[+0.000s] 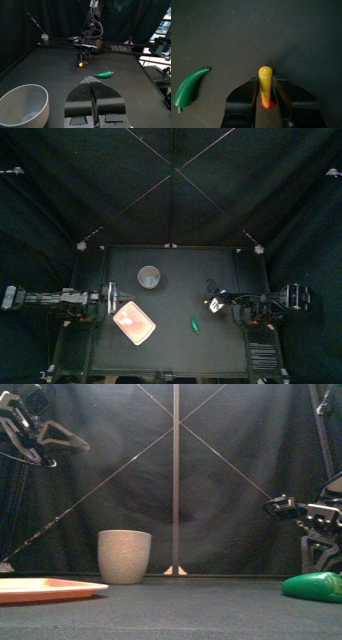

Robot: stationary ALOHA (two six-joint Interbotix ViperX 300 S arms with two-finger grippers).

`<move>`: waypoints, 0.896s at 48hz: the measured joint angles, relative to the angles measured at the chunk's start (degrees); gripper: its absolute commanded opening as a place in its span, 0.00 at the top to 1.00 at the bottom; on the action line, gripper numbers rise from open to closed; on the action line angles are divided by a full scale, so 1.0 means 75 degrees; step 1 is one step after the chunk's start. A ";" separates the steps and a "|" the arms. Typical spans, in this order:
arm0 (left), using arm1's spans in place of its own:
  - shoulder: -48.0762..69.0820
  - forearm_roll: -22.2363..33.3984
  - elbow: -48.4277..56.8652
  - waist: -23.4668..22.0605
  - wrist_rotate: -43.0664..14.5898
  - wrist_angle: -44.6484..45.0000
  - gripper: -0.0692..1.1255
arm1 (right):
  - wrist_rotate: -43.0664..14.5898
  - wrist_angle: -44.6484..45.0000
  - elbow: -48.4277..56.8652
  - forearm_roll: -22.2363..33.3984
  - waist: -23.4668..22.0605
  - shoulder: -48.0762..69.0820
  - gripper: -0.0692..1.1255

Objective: Pick the shrimp then place it in the grey bowl
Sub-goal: Place shrimp in the grey bowl

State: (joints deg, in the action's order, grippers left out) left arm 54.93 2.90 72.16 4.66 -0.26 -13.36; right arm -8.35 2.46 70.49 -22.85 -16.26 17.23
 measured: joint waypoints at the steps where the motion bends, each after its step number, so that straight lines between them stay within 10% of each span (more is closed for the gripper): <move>1: -0.0012 0.0000 -0.0012 0.0000 0.0012 0.0000 0.92 | 0.0012 0.0000 -0.0023 0.0000 0.0000 0.0000 0.47; 25: -0.0012 0.0000 0.0000 0.0035 0.0012 -0.0059 0.92 | 0.0047 -0.0387 -0.1781 0.1594 0.0316 0.0879 0.47; 43: -0.0012 -0.0035 0.0000 0.0070 0.0000 -0.0070 0.92 | 0.0047 -0.3047 -0.2730 0.2754 0.0176 0.0000 0.47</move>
State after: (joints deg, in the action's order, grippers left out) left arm 54.84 2.64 72.16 5.19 -0.26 -13.89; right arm -8.00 -20.39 50.01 -2.20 -14.94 17.23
